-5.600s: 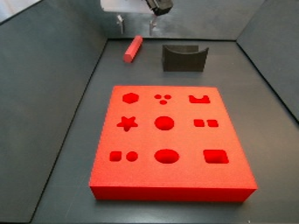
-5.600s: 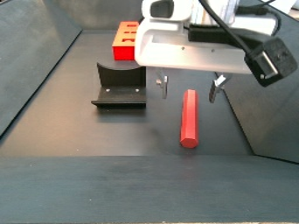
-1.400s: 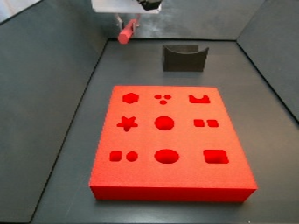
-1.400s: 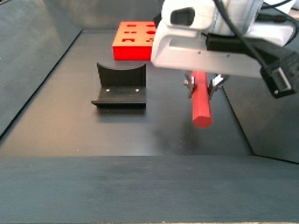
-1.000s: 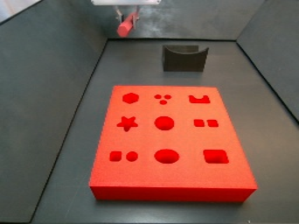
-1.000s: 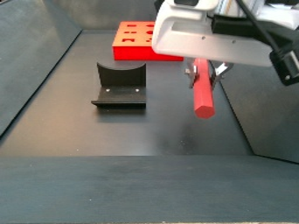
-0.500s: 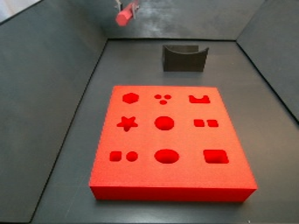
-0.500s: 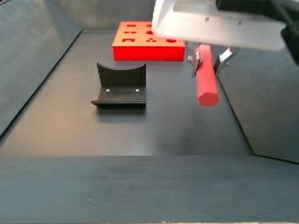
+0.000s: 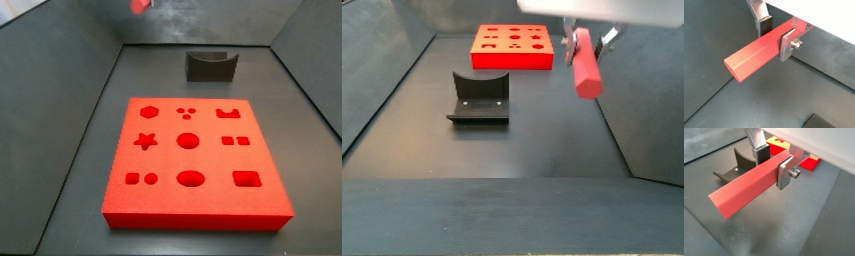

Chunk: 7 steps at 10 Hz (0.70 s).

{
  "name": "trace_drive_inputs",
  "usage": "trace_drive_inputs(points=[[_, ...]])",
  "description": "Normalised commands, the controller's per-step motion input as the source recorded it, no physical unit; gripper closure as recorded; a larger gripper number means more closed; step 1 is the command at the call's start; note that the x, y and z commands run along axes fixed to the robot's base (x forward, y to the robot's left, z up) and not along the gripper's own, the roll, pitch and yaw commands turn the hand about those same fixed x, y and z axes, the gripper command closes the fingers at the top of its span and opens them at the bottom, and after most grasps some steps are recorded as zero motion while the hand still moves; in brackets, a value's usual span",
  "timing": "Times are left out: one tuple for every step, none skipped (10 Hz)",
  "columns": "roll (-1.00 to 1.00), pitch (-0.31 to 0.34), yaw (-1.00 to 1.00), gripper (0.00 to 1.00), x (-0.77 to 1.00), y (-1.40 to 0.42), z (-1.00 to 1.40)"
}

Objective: Pick up the hexagon object. Move up. Place the hexagon object on the fixture. Regrasp the hexagon object. Move to above the board. Insert the hexagon object.
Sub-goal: Place the hexagon object on the fixture.

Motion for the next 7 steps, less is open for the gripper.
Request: trace_drive_inputs(points=[[0.1,0.117,0.02,1.0,-0.01,0.0,0.33],[0.09,0.116,0.02,1.0,-0.01,0.01,0.21],[0.26,-0.103,0.58,1.0,1.0,-0.32,-0.01],[0.25,-0.099,0.55,1.0,1.0,-0.32,-0.04],[0.22,-0.064,0.37,1.0,1.0,-0.28,-0.04],[0.17,-0.018,0.25,1.0,1.0,-0.26,-0.03],[0.13,0.016,0.15,1.0,1.0,-0.23,-0.03]])
